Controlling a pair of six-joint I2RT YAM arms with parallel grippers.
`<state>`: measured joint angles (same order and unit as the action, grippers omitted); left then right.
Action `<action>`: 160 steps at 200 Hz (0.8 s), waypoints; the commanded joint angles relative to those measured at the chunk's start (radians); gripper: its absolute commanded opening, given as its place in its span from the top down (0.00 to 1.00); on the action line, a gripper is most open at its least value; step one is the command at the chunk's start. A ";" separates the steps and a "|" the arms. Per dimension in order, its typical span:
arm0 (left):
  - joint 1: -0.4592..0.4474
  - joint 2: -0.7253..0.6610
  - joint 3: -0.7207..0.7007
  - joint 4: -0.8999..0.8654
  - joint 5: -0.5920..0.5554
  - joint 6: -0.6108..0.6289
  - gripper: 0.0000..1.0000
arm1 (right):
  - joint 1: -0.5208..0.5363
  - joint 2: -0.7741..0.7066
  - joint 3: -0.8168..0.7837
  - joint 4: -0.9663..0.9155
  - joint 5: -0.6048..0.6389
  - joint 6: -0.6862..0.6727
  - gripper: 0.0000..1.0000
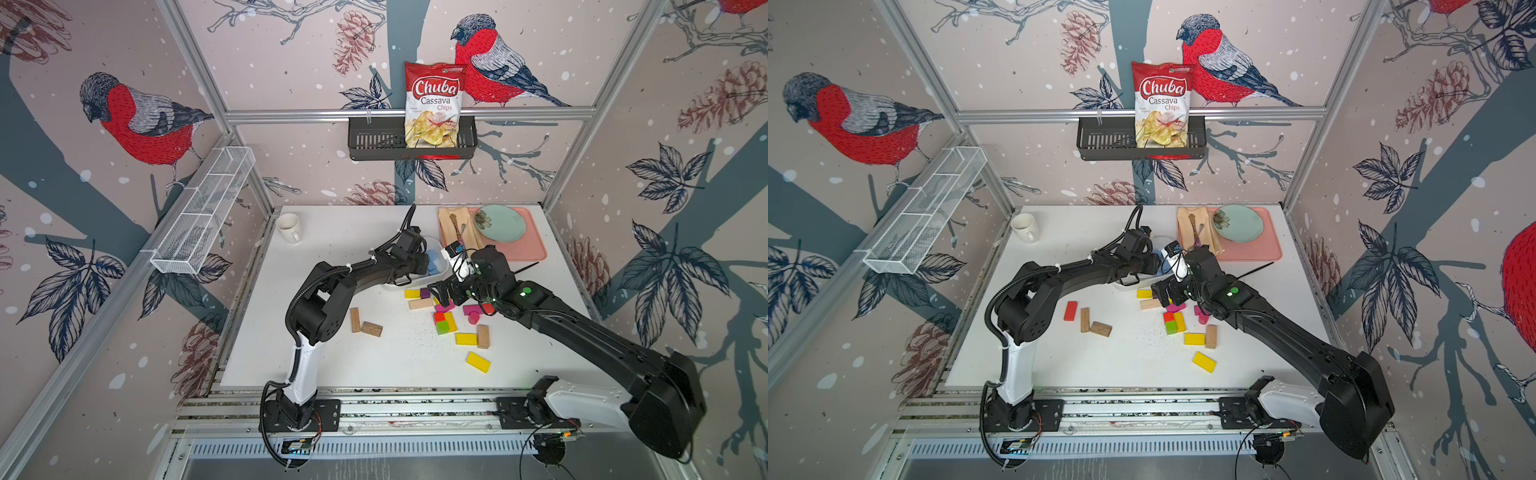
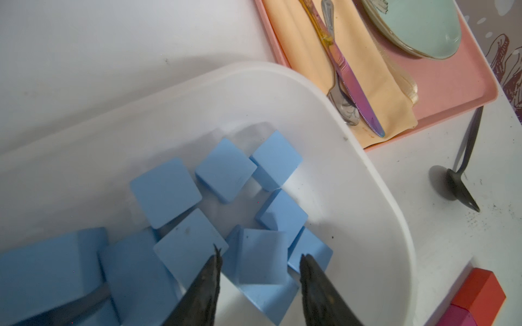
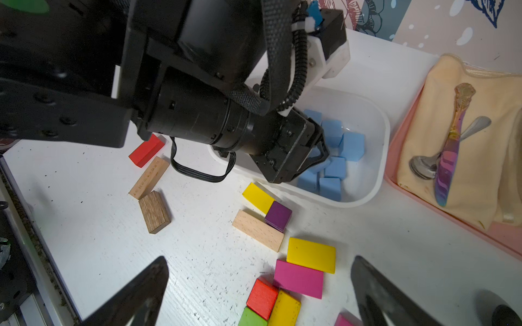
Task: Pick out the blue building blocks
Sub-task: Place the building block in the storage box.
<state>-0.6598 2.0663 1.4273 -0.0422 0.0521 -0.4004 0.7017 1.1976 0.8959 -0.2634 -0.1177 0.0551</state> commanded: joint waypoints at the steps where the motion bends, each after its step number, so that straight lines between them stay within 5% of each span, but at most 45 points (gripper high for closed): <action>1: 0.000 -0.021 0.001 0.007 -0.006 0.018 0.41 | 0.000 -0.004 0.001 0.012 0.010 0.002 0.01; 67: 0.006 -0.173 -0.099 0.074 -0.051 0.026 0.22 | -0.003 -0.019 -0.008 0.036 0.042 0.013 0.00; 117: 0.017 -0.424 -0.340 0.246 -0.141 0.034 0.04 | -0.017 -0.067 -0.060 0.126 0.122 0.065 0.01; 160: 0.021 -0.644 -0.592 0.422 -0.302 0.071 0.04 | -0.065 -0.127 -0.153 0.248 0.303 0.163 0.01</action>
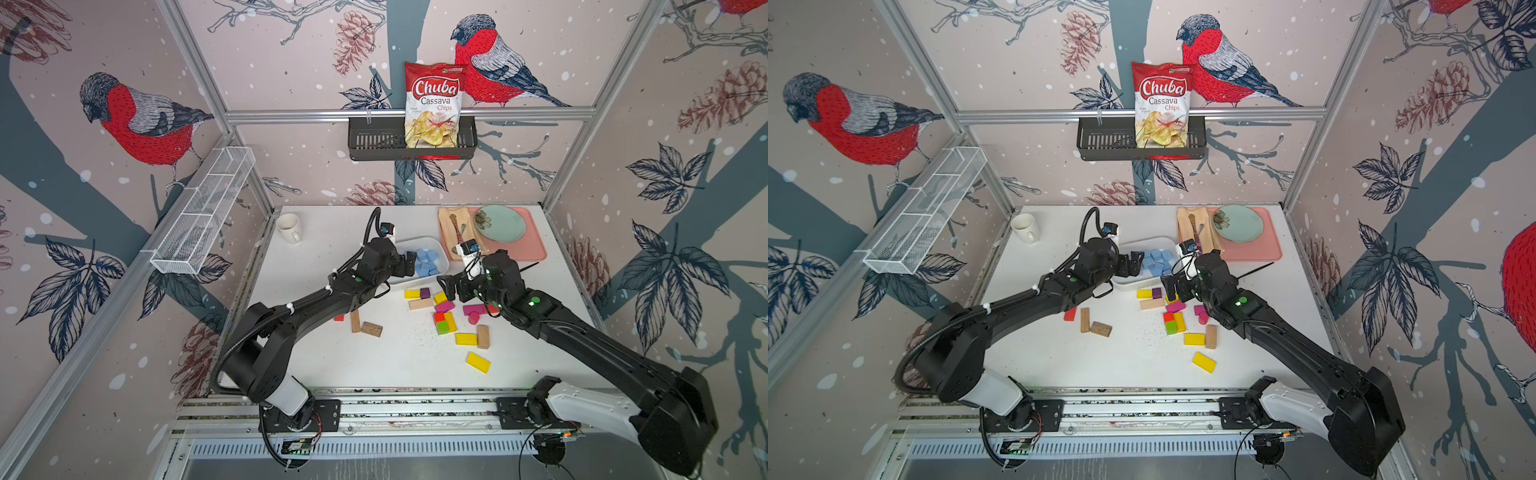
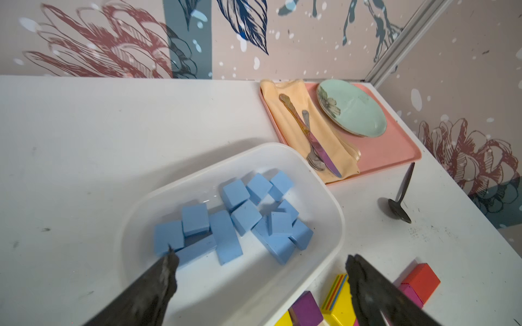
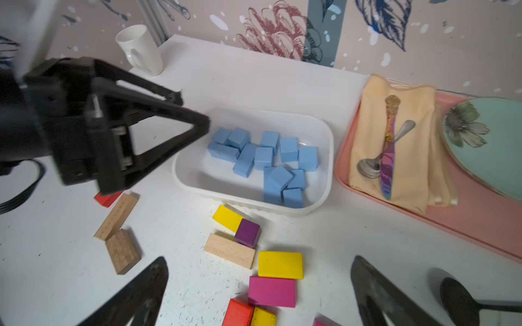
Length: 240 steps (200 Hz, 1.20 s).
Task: Pick out the blue building blocks
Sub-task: Reset both arms
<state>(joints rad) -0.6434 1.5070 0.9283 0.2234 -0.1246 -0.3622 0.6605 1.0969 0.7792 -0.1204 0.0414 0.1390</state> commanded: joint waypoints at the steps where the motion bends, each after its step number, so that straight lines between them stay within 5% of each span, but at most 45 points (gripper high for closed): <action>1: 0.005 -0.090 -0.099 0.161 -0.128 0.034 0.04 | -0.025 -0.029 -0.039 0.108 0.150 0.081 0.01; 65: 0.031 -0.267 -0.368 0.340 -0.431 0.181 0.04 | -0.138 -0.043 -0.208 0.272 0.483 0.145 0.01; 115: 0.074 -0.255 -0.478 0.471 -0.658 0.295 0.04 | -0.288 -0.023 -0.314 0.426 0.480 0.085 0.00; 184: 0.271 -0.346 -0.686 0.743 -0.521 0.372 0.04 | -0.481 -0.046 -0.601 0.941 0.299 -0.073 0.01; 240: 0.389 -0.187 -0.753 0.949 -0.511 0.367 0.04 | -0.549 0.106 -0.675 1.252 0.174 -0.167 0.01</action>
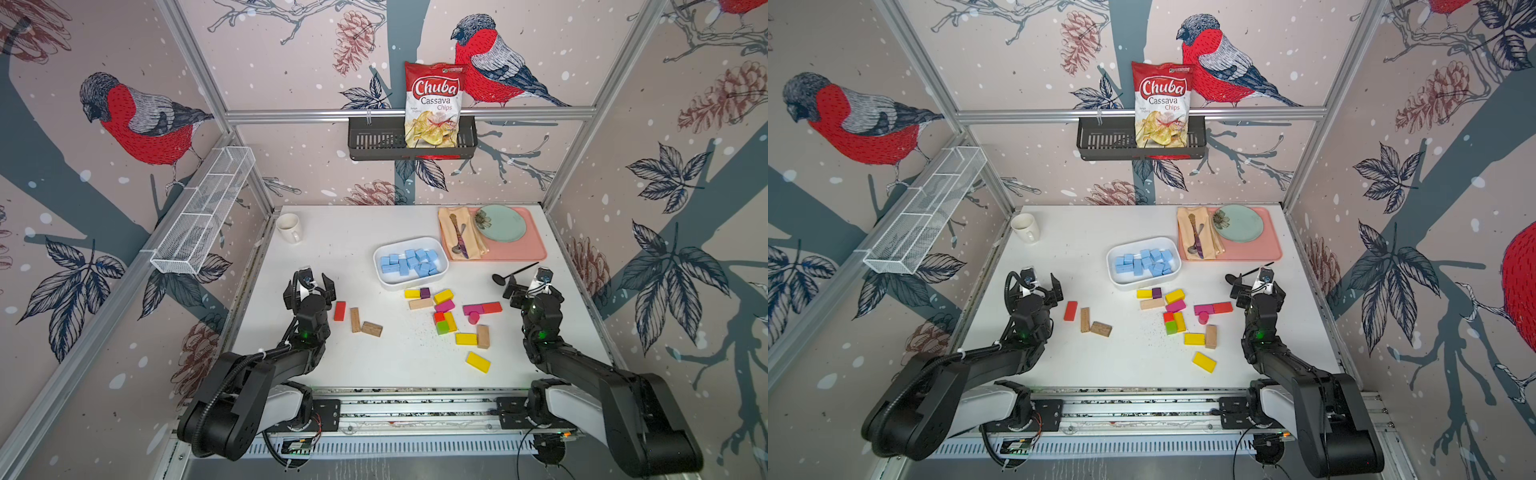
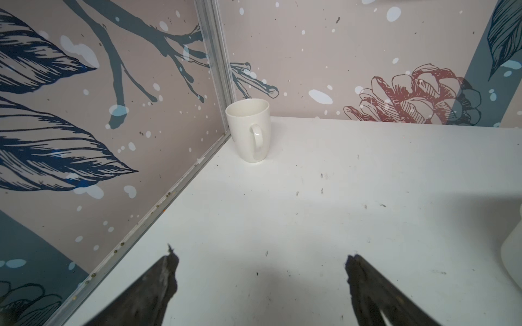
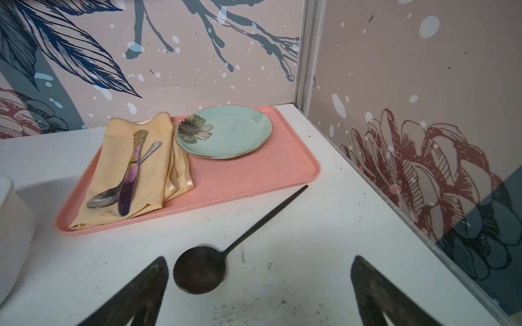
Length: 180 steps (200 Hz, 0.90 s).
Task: Pick out the blue building blocks
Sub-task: Reset both arms
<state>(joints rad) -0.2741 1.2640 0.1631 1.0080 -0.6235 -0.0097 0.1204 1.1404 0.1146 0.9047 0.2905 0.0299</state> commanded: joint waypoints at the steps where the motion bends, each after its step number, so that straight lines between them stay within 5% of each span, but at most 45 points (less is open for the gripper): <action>1: 0.019 0.058 0.014 0.164 -0.014 0.015 0.04 | -0.008 0.064 -0.010 0.229 -0.079 -0.059 0.01; 37: 0.082 0.138 0.030 0.227 0.057 0.020 0.04 | -0.027 0.182 0.065 0.232 -0.163 -0.064 0.00; 82: 0.150 0.255 0.060 0.255 0.182 -0.012 0.04 | -0.085 0.372 0.006 0.534 -0.248 -0.025 0.00; 106: 0.159 0.255 0.082 0.216 0.203 -0.019 0.04 | -0.088 0.341 0.082 0.335 -0.245 -0.021 0.01; 180: 0.193 0.255 0.097 0.181 0.275 -0.030 0.04 | -0.099 0.358 0.113 0.306 -0.176 0.027 0.01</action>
